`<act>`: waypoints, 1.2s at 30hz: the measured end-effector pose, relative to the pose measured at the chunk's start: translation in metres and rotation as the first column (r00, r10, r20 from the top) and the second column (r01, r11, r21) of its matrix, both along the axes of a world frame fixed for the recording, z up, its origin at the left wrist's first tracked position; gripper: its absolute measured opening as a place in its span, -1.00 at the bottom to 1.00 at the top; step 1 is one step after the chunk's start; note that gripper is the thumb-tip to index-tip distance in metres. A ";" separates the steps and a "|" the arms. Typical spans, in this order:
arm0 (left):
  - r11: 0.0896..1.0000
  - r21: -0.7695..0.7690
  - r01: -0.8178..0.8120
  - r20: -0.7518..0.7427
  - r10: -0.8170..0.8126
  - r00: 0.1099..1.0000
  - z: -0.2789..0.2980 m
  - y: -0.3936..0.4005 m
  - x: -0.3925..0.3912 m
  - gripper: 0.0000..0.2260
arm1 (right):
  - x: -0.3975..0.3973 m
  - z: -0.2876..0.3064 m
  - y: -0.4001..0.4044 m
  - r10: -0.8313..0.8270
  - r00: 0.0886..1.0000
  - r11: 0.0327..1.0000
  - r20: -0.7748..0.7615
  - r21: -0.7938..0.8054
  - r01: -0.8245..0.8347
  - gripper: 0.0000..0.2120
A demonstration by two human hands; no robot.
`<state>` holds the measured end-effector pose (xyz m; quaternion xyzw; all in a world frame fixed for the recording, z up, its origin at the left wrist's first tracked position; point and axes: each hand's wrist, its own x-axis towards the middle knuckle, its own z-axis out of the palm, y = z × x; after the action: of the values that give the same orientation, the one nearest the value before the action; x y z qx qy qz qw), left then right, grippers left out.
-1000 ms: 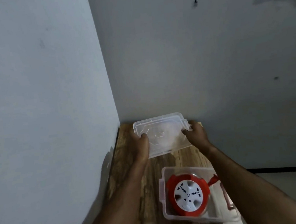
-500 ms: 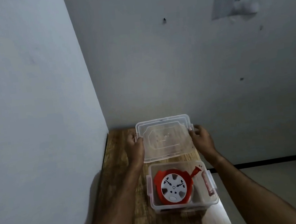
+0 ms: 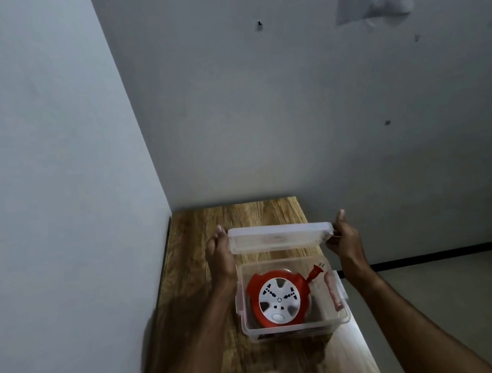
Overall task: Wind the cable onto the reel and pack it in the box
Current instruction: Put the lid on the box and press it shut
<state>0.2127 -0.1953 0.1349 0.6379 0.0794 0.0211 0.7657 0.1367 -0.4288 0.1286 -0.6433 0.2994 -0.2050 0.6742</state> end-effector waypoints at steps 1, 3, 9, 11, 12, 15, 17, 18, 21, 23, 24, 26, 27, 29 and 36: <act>0.999 -0.040 0.005 0.005 -0.004 1.000 -0.004 0.002 -0.006 -0.72 | -0.004 -0.006 0.000 -0.021 1.000 1.000 0.004 0.004 0.021 -0.35; 0.998 -0.061 0.032 0.037 -0.030 0.999 -0.013 0.006 -0.018 -0.73 | -0.013 -0.018 0.001 -0.034 0.999 0.999 -0.008 -0.031 0.034 -0.44; 0.995 -0.044 0.088 -0.005 -0.088 0.996 -0.045 0.013 -0.048 -0.88 | -0.036 -0.048 0.003 -0.001 1.000 0.996 -0.019 -0.093 -0.001 -0.74; 0.995 -0.054 0.085 0.004 -0.085 0.996 -0.050 0.016 -0.054 -0.79 | -0.042 -0.053 0.003 0.002 1.000 0.992 -0.016 -0.125 -0.004 -0.73; 0.996 -0.044 0.080 0.012 -0.080 0.997 -0.051 0.016 -0.056 -0.76 | -0.045 -0.054 0.003 0.004 1.000 0.990 -0.018 -0.141 -0.006 -0.73; 0.996 0.012 0.088 0.045 -0.089 0.995 -0.055 0.018 -0.060 -0.74 | -0.053 -0.055 0.006 0.034 0.999 0.985 0.016 -0.170 -0.031 -0.75; 0.994 0.044 0.096 0.057 -0.098 0.994 -0.058 0.020 -0.061 -0.74 | -0.055 -0.057 0.007 0.046 0.999 0.980 0.026 -0.195 -0.040 -0.71; 0.994 0.050 0.096 0.058 -0.099 0.993 -0.058 0.021 -0.062 -0.75 | -0.055 -0.058 0.008 0.050 0.998 0.977 0.027 -0.206 -0.044 -0.68; 0.993 0.065 0.101 0.053 -0.104 0.993 -0.058 0.023 -0.064 -0.76 | -0.060 -0.060 0.010 0.061 0.997 0.972 0.037 -0.228 -0.051 -0.66; 0.992 0.084 0.098 0.056 -0.103 0.993 -0.057 0.024 -0.068 -0.76 | -0.064 -0.061 0.012 0.069 0.997 0.969 0.044 -0.242 -0.056 -0.64; 0.991 0.092 0.096 0.065 -0.102 0.993 -0.056 0.025 -0.070 -0.76 | -0.066 -0.061 0.013 0.070 0.996 0.967 0.047 -0.249 -0.056 -0.64; 0.989 0.110 0.095 0.081 -0.104 0.991 -0.057 0.026 -0.073 -0.76 | -0.070 -0.063 0.013 0.073 0.996 0.966 0.055 -0.252 -0.057 -0.63; 0.988 0.118 0.095 0.085 -0.106 0.991 -0.058 0.026 -0.075 -0.75 | -0.072 -0.065 0.012 0.074 0.996 0.966 0.059 -0.252 -0.057 -0.63; 0.985 0.137 0.101 0.086 -0.114 0.990 -0.060 0.027 -0.079 -0.74 | -0.077 -0.068 0.012 0.083 0.995 0.965 0.062 -0.254 -0.065 -0.63; 0.967 0.232 0.106 0.113 -0.135 0.984 -0.067 0.031 -0.096 -0.61 | -0.096 -0.074 0.021 0.133 0.990 0.947 0.051 -0.302 -0.112 -0.60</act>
<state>0.1166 -0.1648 0.0674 0.7214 -0.0119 0.0241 0.6920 0.0402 -0.4077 0.0542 -0.7474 0.2005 -0.2281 0.5910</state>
